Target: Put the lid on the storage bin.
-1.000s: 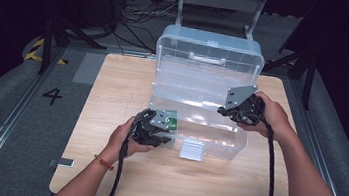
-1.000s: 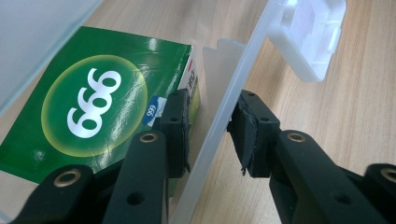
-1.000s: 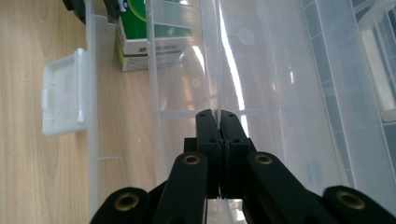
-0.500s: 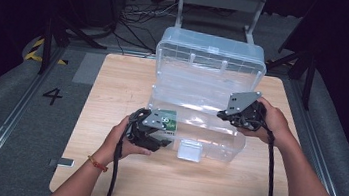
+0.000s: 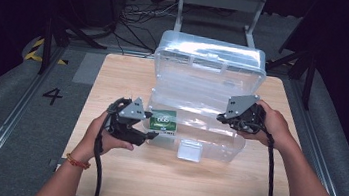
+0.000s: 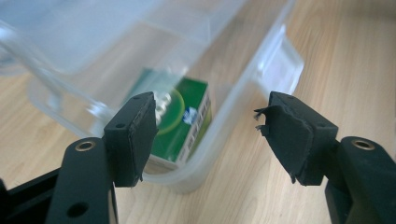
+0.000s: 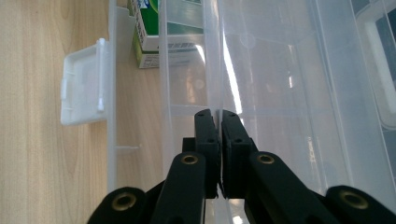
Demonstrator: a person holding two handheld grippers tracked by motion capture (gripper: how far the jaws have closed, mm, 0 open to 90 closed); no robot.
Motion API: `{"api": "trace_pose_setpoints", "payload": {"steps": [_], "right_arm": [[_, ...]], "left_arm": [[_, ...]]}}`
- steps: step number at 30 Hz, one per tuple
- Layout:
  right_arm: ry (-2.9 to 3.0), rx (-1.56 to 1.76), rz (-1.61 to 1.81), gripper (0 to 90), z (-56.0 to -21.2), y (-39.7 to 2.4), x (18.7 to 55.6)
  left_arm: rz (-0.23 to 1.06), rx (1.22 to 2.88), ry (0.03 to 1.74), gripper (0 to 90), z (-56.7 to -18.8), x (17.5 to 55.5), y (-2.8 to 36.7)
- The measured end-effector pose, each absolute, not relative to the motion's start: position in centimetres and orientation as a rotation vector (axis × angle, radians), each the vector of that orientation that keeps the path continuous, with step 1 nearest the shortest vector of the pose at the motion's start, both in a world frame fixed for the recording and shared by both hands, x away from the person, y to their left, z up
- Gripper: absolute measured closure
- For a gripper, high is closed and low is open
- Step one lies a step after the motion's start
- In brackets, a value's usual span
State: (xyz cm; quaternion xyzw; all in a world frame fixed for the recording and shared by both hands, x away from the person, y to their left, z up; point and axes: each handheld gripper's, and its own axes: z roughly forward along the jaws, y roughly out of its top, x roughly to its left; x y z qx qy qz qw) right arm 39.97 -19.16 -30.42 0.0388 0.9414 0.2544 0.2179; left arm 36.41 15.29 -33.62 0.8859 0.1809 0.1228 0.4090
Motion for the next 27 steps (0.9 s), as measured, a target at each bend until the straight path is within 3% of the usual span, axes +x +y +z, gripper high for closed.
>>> {"api": "trace_pose_setpoints", "payload": {"steps": [6,17,27], "right_arm": [[2.588,0.099,0.688,86.7,-30.5,-19.1,39.8],[2.572,0.11,0.703,86.1,-30.7,-19.3,39.5],[2.549,0.102,0.7,85.2,-31.0,-19.3,39.1]], "left_arm": [[0.327,2.195,0.502,35.1,-31.5,37.8,15.8],[0.32,2.173,0.563,34.6,-31.0,40.5,15.2],[0.366,2.117,0.629,54.3,-30.5,42.4,15.3]]}}
